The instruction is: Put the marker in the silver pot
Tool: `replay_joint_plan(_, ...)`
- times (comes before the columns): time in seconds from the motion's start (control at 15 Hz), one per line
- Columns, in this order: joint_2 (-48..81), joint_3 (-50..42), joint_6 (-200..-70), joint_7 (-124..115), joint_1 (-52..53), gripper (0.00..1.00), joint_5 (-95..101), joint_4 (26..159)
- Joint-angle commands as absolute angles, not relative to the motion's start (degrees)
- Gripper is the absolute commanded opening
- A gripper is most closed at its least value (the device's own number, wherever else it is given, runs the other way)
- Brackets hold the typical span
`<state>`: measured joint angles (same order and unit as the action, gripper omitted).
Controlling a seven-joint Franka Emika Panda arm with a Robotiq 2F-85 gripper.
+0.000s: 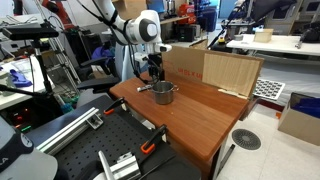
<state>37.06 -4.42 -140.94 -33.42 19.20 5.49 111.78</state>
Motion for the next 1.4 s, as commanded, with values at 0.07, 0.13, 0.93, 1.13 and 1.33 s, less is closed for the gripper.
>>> replay_joint_plan(0.07, 38.48, -5.05, -140.79, -34.39, 20.07, 0.13, 6.57, 109.89)
replay_joint_plan(0.13, 38.44, -5.03, -140.78, -34.37, 20.1, 0.05, 6.6, 109.86)
replay_joint_plan(0.93, 32.29, -4.51, -144.07, -34.86, 21.11, 0.06, 6.58, 111.78)
replay_joint_plan(1.13, 27.58, -4.55, -146.63, -34.78, 20.61, 0.06, 6.79, 113.73)
replay_joint_plan(1.33, 22.29, -6.48, -152.11, -37.11, 21.3, 0.06, 9.36, 117.65)
